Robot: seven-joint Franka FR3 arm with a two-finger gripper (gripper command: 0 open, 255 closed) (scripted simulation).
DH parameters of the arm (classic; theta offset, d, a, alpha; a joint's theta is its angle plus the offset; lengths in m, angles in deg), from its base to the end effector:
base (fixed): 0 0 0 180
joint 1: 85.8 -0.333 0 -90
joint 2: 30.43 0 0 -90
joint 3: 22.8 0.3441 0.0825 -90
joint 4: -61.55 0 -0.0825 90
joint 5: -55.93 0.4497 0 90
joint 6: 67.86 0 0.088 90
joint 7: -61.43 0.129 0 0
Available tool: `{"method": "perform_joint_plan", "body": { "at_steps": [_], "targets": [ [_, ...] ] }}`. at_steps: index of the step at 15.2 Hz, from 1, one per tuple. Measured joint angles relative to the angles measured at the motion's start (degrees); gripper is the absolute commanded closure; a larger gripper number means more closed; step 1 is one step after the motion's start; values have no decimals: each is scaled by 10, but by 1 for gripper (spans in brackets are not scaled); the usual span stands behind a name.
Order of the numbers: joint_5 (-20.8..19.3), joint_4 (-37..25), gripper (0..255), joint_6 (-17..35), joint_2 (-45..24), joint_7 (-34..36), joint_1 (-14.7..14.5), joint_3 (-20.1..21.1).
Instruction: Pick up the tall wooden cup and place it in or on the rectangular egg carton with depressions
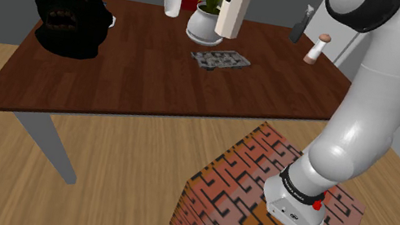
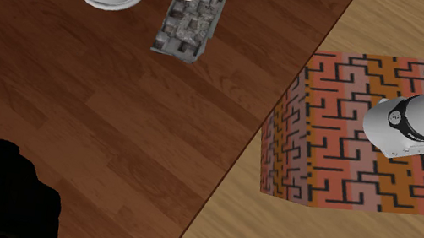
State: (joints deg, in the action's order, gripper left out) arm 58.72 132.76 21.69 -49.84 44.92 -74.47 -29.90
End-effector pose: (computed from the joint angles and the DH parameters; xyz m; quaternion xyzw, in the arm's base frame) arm 0.6971 -0.2096 0.5786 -0.9999 0.0134 0.0066 0.0060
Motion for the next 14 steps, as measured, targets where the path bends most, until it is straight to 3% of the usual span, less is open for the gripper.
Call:
{"method": "perform_joint_plan", "body": {
  "at_steps": [3,14],
  "targets": [
    [3,-12,255,-7,-6,-22,16,-7],
    [1,99,255,86,12,-28,15,-8]
  ]
}}
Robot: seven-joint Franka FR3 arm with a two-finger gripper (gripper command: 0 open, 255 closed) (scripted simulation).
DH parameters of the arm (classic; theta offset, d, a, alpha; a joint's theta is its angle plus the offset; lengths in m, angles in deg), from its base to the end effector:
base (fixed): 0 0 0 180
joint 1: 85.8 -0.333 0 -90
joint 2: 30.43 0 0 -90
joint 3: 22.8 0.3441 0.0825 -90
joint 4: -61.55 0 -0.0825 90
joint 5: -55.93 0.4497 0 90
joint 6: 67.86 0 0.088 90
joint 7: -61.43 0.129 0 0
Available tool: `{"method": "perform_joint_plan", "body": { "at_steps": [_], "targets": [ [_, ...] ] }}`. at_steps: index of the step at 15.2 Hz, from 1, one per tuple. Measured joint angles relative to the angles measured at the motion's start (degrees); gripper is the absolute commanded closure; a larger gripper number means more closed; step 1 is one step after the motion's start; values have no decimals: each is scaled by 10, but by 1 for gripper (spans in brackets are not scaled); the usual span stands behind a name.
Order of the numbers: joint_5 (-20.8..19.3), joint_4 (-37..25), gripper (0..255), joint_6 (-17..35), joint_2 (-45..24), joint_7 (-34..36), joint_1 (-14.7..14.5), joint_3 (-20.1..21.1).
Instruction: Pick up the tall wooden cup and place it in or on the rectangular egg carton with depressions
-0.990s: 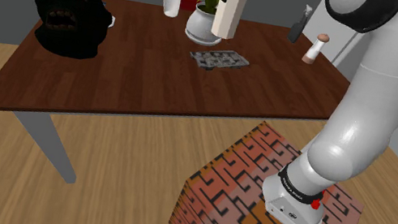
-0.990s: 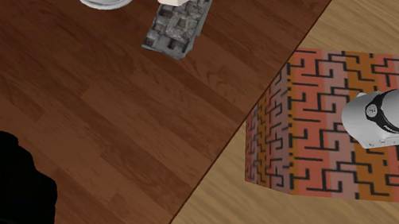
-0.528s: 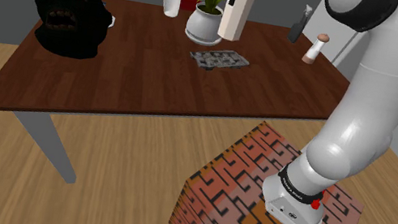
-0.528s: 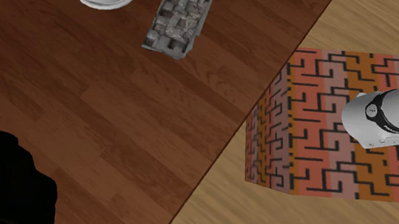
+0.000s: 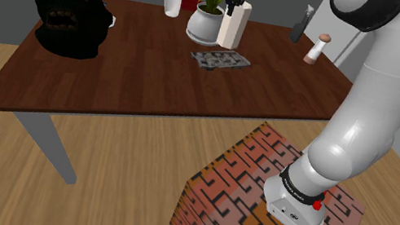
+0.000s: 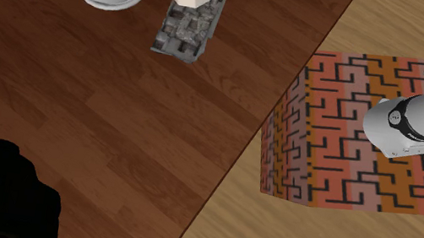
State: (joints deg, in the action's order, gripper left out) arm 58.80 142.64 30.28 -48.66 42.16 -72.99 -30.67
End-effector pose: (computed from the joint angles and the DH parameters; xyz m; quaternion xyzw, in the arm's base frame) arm 0.6875 -0.2398 0.5136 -0.9999 0.0129 0.0072 0.0061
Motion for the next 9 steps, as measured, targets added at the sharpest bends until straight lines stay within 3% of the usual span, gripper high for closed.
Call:
{"method": "perform_joint_plan", "body": {
  "at_steps": [9],
  "targets": [
    [0,71,255,70,1,-1,-2,1]
  ]
}}
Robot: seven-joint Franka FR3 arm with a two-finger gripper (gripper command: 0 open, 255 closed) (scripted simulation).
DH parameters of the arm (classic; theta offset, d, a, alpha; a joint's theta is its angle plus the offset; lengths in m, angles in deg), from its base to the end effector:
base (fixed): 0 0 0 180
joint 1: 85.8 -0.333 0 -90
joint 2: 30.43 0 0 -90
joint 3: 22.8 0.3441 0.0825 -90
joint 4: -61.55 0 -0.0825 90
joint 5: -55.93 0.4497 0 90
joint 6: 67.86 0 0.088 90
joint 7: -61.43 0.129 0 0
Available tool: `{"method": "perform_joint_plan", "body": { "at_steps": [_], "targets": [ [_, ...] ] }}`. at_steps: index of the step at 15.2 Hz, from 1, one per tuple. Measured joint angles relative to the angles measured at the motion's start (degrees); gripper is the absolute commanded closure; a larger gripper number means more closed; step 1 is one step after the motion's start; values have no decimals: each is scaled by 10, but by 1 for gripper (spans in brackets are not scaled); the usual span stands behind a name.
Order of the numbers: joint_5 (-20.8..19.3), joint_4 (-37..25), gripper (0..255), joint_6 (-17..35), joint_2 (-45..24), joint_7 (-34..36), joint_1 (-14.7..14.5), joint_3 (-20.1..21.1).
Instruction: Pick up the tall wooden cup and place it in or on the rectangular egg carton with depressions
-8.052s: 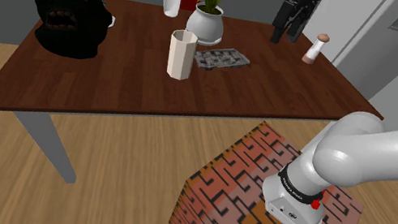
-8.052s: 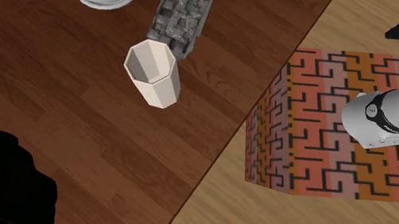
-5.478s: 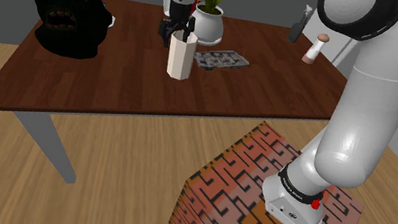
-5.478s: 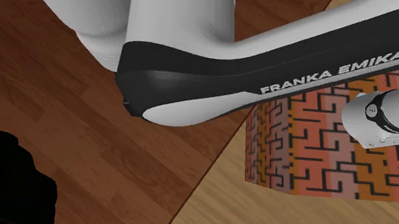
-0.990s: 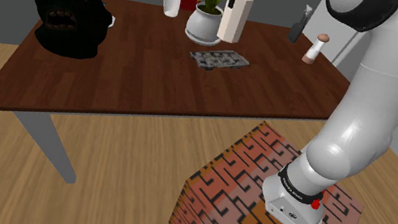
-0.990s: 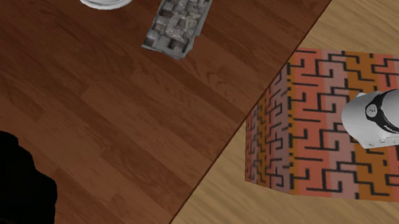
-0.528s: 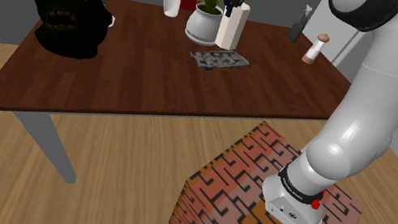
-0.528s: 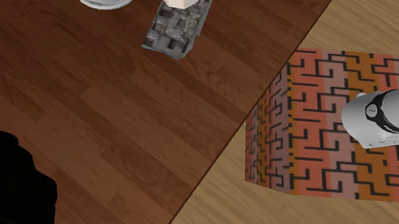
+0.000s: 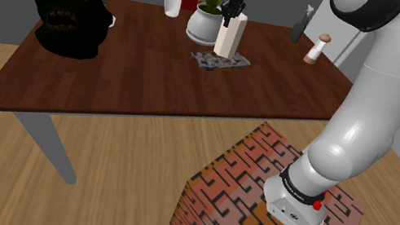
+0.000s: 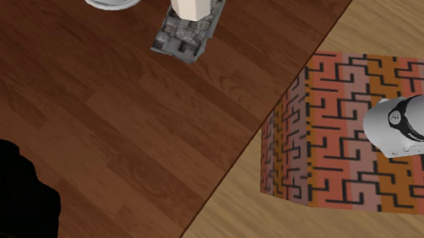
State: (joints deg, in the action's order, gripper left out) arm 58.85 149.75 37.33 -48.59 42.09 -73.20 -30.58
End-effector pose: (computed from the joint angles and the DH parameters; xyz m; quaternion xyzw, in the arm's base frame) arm 0.6852 -0.2383 0.4577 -0.9999 0.0128 0.0070 0.0062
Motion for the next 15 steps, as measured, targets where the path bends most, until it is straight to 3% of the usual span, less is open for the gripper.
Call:
{"method": "perform_joint_plan", "body": {
  "at_steps": [10,11,15],
  "targets": [
    [1,32,255,38,-5,-1,0,1],
    [1,32,0,38,-5,-1,0,1],
    [1,32,0,38,-5,-1,0,1]
  ]
}}
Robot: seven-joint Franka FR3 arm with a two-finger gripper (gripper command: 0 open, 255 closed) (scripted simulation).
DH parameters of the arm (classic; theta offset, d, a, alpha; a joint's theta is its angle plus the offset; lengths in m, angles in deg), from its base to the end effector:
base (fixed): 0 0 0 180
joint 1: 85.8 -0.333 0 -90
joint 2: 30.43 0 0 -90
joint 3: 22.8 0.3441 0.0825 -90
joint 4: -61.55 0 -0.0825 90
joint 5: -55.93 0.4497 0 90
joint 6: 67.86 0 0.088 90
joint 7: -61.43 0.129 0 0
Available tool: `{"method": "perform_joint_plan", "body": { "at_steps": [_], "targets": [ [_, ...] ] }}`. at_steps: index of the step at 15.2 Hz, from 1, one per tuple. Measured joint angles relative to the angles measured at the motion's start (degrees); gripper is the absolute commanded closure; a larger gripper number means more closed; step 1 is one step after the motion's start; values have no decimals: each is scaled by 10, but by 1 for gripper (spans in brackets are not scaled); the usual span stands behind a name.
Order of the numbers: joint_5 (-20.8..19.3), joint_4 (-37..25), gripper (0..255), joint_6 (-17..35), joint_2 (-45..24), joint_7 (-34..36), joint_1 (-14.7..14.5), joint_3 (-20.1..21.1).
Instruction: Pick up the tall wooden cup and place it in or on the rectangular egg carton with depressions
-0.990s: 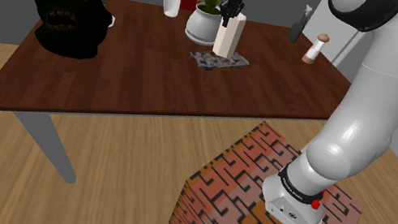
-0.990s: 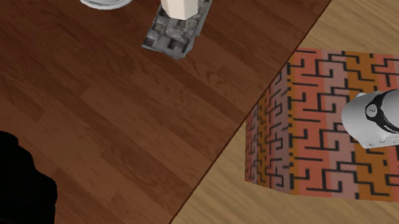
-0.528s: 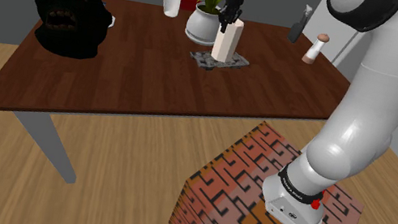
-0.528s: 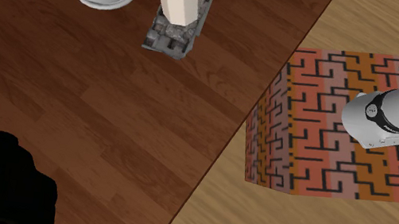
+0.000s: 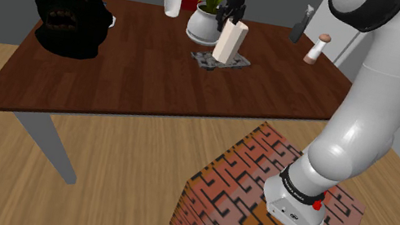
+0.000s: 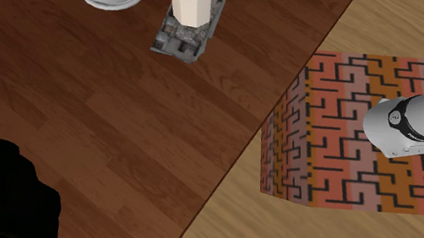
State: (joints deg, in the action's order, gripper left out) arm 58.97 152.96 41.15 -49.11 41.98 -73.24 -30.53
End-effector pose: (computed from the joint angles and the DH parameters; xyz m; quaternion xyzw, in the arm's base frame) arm 0.6842 -0.2380 0.4267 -0.9999 0.0128 0.0062 0.0059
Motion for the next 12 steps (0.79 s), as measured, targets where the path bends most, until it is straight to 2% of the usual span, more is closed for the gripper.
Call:
{"method": "perform_joint_plan", "body": {
  "at_steps": [3,7,12],
  "targets": [
    [0,-7,0,-7,0,0,0,0],
    [-2,-53,0,-61,9,1,1,-1],
    [-2,-64,0,-70,6,1,1,-1]
  ]
}}
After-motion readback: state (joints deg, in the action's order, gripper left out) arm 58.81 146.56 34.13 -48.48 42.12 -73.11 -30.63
